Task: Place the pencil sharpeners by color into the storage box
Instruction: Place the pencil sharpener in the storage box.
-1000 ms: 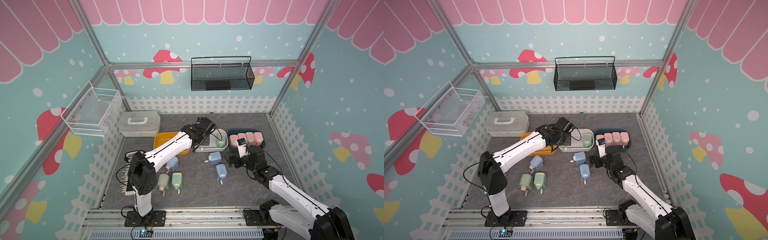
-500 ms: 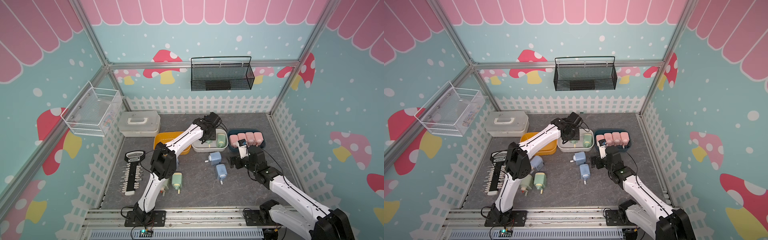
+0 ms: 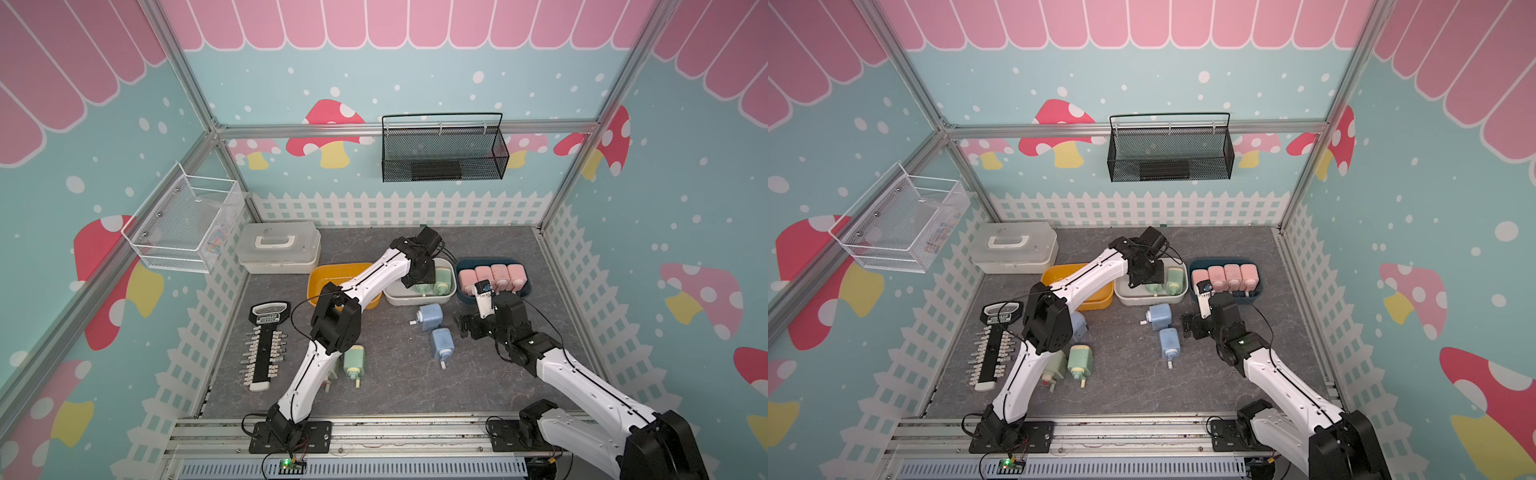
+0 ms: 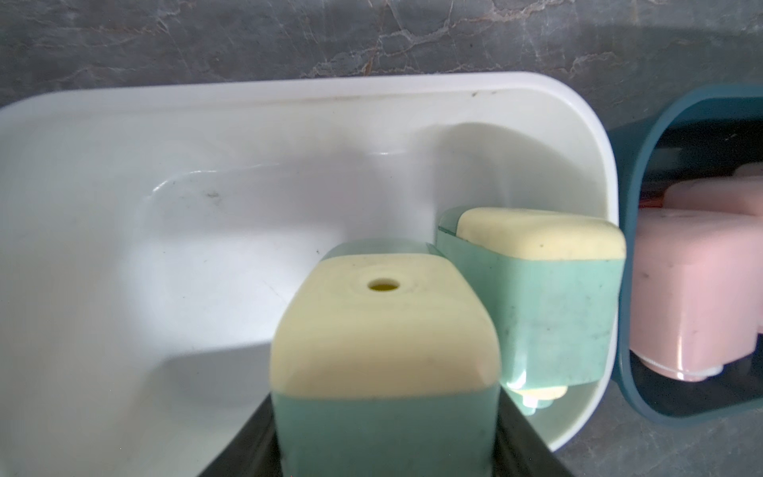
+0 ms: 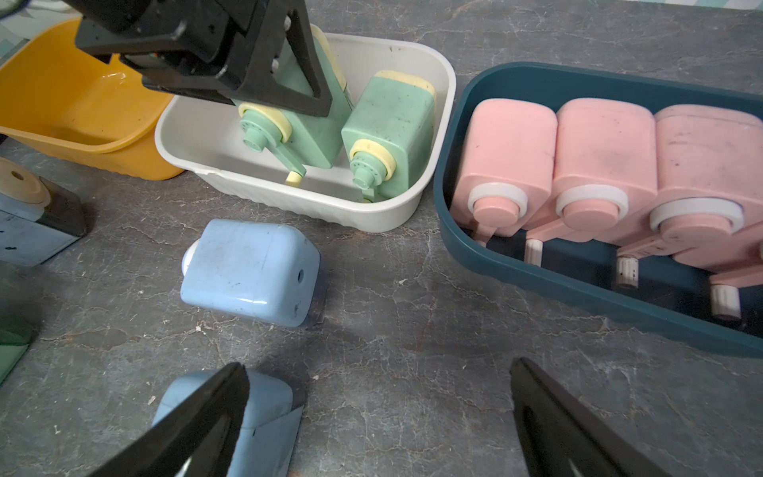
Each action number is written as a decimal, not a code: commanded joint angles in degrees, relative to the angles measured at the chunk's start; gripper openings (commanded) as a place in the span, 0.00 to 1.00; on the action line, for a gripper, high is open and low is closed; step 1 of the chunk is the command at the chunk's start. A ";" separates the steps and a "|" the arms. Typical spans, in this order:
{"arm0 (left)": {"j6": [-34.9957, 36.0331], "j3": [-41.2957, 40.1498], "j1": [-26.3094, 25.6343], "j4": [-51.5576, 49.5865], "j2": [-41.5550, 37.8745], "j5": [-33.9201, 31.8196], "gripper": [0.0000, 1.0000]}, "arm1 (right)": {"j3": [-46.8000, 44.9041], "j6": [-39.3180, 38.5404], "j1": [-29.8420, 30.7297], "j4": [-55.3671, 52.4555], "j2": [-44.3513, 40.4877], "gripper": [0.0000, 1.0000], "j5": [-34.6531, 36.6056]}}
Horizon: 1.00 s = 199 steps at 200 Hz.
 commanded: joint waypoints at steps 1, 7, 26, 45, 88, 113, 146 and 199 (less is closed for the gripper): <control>-0.82 2.38 0.93 -0.10 1.66 2.61 0.00 | 1.20 -0.33 -0.02 -0.78 0.34 0.99 0.91; -0.96 2.56 0.89 -0.08 1.77 2.87 0.00 | 1.27 -0.28 0.02 -0.81 0.44 0.99 1.00; -0.76 2.91 0.91 -0.04 2.08 2.93 0.01 | 1.38 0.01 -0.02 -0.78 0.80 0.99 0.86; -0.47 3.68 0.97 0.01 2.68 3.08 0.01 | 1.59 0.20 -0.02 -0.78 1.21 0.99 0.31; -0.29 6.21 0.93 -0.03 4.72 3.77 0.01 | 1.82 0.29 -0.01 -0.87 1.59 0.99 -0.05; -0.47 7.65 0.94 -0.01 5.61 5.54 0.02 | 1.90 0.20 -0.02 -1.06 1.49 0.99 0.04; -0.62 7.68 0.95 -0.02 5.82 5.95 0.02 | 1.82 0.11 -0.01 -1.28 1.46 0.99 0.08; 0.03 7.92 0.92 -0.01 6.62 7.00 0.07 | 1.91 0.05 -0.02 -1.27 1.99 0.99 -0.46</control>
